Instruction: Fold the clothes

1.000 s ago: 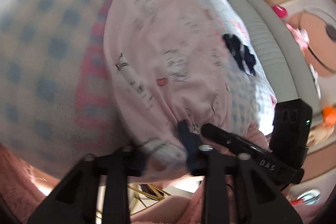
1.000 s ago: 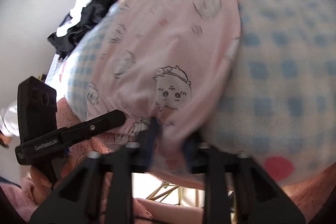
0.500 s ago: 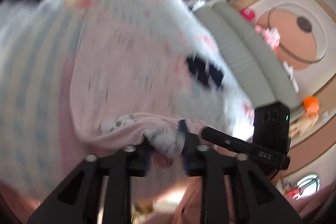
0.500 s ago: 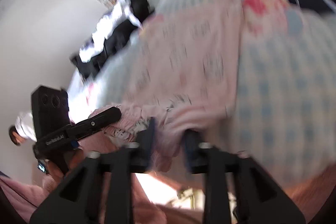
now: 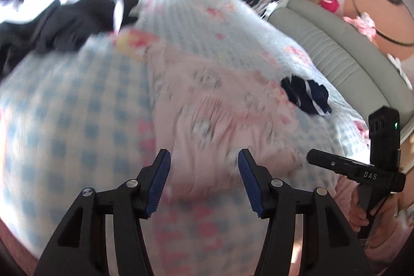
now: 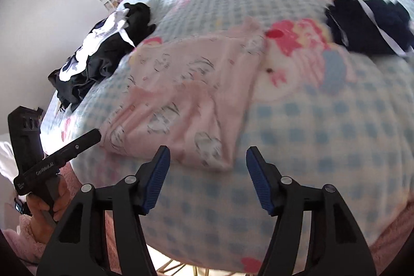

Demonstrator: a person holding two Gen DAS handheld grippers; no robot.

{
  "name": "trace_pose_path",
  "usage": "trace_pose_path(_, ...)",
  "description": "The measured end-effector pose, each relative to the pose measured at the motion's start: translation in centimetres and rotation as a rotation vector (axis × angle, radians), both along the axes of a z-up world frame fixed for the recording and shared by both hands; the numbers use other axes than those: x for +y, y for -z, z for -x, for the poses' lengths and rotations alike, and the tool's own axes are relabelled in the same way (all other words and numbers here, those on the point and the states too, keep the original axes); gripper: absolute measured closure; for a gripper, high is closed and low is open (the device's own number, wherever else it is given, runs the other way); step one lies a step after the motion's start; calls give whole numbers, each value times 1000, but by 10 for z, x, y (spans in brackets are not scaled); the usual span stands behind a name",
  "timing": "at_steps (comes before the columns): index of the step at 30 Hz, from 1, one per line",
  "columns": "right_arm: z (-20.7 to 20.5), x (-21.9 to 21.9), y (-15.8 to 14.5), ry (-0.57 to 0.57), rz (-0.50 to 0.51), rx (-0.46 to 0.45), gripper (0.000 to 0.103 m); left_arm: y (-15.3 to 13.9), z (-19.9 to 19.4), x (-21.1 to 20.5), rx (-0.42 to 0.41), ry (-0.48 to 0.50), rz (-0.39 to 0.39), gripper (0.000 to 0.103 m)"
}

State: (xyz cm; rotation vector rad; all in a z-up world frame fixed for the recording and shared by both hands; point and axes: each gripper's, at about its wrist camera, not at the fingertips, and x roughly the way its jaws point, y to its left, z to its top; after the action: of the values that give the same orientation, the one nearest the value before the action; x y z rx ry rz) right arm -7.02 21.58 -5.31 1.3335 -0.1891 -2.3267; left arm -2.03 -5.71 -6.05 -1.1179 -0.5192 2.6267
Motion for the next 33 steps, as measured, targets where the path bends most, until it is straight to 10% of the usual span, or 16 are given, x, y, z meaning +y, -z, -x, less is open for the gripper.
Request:
trace_pose_path(4, 24, -28, 9, -73, -66, 4, 34, 20, 46, 13, -128, 80, -16, 43)
trace_pose_path(7, 30, -46, 34, -140, -101, -77, 55, 37, 45, 25, -191, 114, 57, 57)
trace_pose_path(9, 19, -49, 40, -175, -92, -72, 76, 40, 37, 25, -180, 87, 81, 63)
trace_pose_path(18, 2, -51, -8, -179, -112, 109, 92, -13, 29, 31, -4, 56, 171, 91)
trace_pose_path(23, 49, -57, -46, -132, -112, 229, 89, -33, 80, 19, 7, 30, 231, 85)
trace_pose_path(25, 80, -58, -33, -87, -163, 176, 73, -29, 104, 7, -36, -6, 225, 56)
trace_pose_path(26, 90, -55, -27, -64, -169, 131, 72, -27, 115, 1, -57, -24, 223, 59)
trace_pose_path(33, 57, 1, 5, 44, 27, 4, 49, 11, 53, -29, -69, -21, -30, 49)
